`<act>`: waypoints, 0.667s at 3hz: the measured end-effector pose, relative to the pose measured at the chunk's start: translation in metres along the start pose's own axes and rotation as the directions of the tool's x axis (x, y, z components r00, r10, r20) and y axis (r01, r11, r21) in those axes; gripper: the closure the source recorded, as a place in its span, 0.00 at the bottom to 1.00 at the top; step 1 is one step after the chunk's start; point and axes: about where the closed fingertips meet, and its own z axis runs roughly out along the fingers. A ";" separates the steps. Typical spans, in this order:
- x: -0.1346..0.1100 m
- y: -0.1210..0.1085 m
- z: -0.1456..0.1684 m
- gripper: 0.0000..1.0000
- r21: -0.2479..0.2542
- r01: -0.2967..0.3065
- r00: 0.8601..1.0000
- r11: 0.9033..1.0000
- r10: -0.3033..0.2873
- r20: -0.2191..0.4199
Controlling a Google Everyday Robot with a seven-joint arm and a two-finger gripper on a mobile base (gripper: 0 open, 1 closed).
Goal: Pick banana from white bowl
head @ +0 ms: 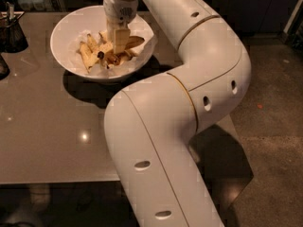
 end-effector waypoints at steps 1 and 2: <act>0.000 0.000 0.000 1.00 0.001 0.000 1.000 1.000 0.000 0.000; -0.007 -0.007 -0.026 1.00 0.092 0.009 1.000 0.996 -0.009 0.006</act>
Offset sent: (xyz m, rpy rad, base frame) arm -0.0549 -0.0075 0.0718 0.1044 -0.2095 -0.0108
